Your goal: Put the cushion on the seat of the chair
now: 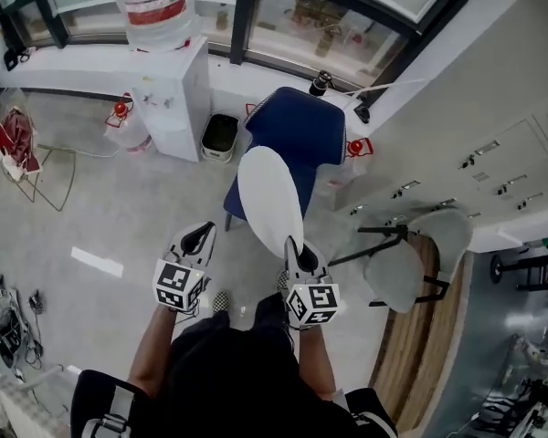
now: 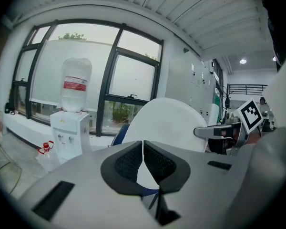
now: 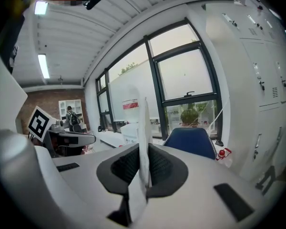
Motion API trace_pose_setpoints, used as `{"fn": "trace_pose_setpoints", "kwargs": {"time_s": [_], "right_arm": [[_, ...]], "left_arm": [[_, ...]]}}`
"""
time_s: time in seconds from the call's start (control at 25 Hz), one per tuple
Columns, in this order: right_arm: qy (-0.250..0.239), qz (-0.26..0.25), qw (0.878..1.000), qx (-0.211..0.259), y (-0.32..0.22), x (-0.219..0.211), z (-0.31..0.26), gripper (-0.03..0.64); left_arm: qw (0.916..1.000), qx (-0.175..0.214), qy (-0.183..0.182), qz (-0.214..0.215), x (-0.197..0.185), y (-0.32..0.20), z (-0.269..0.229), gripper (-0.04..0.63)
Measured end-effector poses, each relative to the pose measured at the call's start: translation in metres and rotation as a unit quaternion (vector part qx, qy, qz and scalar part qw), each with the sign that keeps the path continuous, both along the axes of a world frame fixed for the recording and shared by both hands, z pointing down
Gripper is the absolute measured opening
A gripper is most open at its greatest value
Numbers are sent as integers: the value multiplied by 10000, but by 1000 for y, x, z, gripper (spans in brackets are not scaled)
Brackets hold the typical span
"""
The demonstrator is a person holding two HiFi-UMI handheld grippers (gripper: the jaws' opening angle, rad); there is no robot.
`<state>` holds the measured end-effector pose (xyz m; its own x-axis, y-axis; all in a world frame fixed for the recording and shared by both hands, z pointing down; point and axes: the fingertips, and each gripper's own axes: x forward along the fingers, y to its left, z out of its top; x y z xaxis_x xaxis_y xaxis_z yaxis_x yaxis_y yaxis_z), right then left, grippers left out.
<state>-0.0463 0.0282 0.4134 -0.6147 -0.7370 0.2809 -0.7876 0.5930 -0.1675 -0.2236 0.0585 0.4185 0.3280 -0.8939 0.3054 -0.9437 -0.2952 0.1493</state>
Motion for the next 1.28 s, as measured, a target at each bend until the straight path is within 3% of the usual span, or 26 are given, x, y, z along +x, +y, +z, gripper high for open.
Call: {"fn": "trace_pose_setpoints", "kwargs": {"time_s": [0.28, 0.6, 1.28], "right_arm": [[106, -857, 9958, -292, -57, -23, 27, 54], [210, -1618, 9838, -748, -99, -43, 71, 54], [509, -2074, 9654, -1496, -123, -42, 195, 54]], "left_arm": [[9968, -163, 36, -778, -12, -32, 22, 25], [9862, -538, 149, -1560, -22, -54, 59, 25], [9726, -1123, 368, -2003, -15, -81, 160, 25]]}}
